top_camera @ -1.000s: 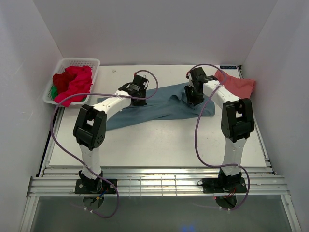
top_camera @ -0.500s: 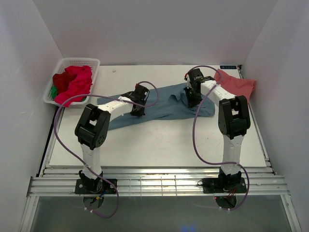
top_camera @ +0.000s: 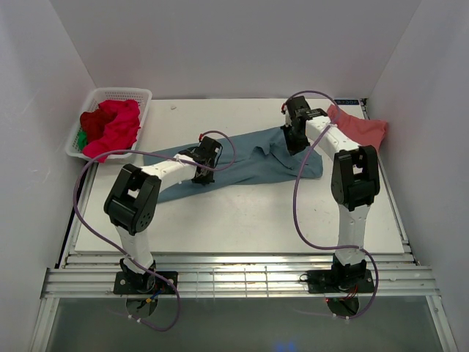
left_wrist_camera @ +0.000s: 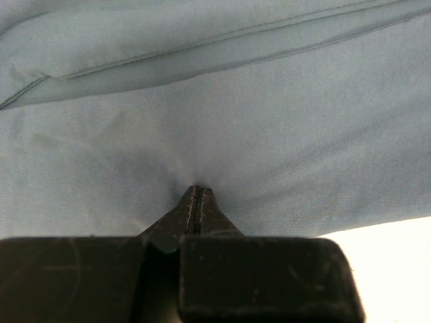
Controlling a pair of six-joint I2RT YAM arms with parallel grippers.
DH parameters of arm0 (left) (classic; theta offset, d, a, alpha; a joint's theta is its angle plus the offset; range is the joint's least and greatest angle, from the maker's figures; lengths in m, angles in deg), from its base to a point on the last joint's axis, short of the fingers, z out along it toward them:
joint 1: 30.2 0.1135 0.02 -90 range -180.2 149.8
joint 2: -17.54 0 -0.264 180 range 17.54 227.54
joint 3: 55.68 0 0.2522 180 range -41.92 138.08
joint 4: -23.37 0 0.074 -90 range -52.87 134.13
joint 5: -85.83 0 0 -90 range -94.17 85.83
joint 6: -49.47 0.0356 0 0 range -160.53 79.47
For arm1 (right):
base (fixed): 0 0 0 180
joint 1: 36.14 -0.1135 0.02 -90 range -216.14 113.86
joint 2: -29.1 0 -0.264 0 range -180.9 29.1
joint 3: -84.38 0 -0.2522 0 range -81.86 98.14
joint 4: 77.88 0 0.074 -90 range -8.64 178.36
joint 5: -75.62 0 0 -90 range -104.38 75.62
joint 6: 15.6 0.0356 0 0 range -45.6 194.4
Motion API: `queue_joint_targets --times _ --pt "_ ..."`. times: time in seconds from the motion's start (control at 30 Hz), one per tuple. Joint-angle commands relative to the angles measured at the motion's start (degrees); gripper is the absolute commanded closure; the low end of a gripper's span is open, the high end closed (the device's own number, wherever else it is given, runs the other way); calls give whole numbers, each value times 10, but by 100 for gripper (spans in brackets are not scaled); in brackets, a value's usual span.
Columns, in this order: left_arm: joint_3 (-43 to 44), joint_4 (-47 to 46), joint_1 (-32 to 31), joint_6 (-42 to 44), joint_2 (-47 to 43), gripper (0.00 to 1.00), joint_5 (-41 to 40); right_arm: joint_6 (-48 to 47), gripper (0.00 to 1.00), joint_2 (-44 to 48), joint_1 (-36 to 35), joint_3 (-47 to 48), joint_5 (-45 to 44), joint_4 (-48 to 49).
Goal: Fold and stack the t-shirts
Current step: Fold the other side of the tshirt into a rectangle
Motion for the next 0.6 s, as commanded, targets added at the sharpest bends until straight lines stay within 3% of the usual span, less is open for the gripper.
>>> queue_joint_targets --times 0.0,0.2,0.4,0.57 --pt "-10 23 2 -6 -6 100 -12 -8 77 8 -3 39 0 -32" --pt "7 20 2 -3 4 100 -9 -24 62 52 -16 -19 29 -30" --pt "16 19 2 -1 10 100 -7 -15 61 78 -29 -93 36 -10" --pt "17 18 2 -3 13 100 -4 -15 61 74 -35 -94 43 -11"
